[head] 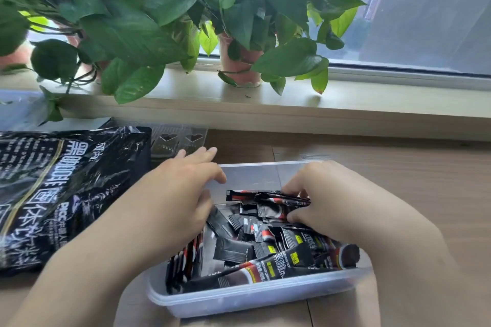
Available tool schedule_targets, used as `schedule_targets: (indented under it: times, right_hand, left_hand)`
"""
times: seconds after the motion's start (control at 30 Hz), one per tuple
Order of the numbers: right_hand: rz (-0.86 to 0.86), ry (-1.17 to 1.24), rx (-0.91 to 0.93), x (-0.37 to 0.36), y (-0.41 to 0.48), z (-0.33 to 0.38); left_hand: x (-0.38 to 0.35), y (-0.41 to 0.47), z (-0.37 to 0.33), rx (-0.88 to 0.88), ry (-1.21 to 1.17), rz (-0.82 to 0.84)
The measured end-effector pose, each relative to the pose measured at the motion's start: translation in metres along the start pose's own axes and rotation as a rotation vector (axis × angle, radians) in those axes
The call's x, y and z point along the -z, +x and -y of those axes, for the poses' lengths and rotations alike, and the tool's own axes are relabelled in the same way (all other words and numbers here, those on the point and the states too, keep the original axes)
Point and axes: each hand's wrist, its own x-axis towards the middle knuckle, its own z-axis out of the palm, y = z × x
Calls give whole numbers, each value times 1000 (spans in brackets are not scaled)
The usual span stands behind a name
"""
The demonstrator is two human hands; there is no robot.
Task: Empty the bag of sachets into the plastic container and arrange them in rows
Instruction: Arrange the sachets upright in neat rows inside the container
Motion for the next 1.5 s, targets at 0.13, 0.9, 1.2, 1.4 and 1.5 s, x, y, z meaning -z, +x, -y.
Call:
schedule_targets:
  times: [0.13, 0.9, 1.2, 1.4, 1.5]
  right_hand:
    - [59, 17, -12, 2, -1, 4]
    - [-170, 72, 133, -2, -3, -3]
    - [-352, 441, 298, 16, -20, -3]
    - [-316, 459, 415, 8, -17, 14]
    - [-297, 448, 458, 2, -13, 19]
  left_hand:
    - [1, 0, -1, -7, -17, 0]
    - [8, -3, -6, 13, -63, -11]
    - [11, -5, -20, 114, -343, -418]
    - [8, -3, -37, 249, -981, -200]
    - [3, -4, -38, 241, -873, -161]
